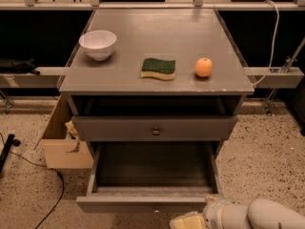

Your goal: Close middle drawer

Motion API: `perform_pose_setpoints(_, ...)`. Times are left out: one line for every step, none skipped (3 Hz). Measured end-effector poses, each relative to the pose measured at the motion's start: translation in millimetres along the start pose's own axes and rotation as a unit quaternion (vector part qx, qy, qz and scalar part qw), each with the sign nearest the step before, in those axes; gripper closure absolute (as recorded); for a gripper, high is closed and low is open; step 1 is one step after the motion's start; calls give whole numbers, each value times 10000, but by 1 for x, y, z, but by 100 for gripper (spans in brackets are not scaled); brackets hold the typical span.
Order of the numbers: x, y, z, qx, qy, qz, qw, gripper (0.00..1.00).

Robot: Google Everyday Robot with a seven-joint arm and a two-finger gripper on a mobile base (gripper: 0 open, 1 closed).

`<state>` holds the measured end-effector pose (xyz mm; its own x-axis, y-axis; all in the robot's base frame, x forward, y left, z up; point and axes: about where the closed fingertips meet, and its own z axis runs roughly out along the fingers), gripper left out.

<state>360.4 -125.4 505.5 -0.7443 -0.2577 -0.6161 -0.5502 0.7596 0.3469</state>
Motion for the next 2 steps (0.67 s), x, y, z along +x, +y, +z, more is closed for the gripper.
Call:
perform_pose_setpoints(0, 0, 0, 0, 0, 0, 10000, 0)
perform_pose_setpoints(0, 0, 0, 0, 0, 0, 10000, 14)
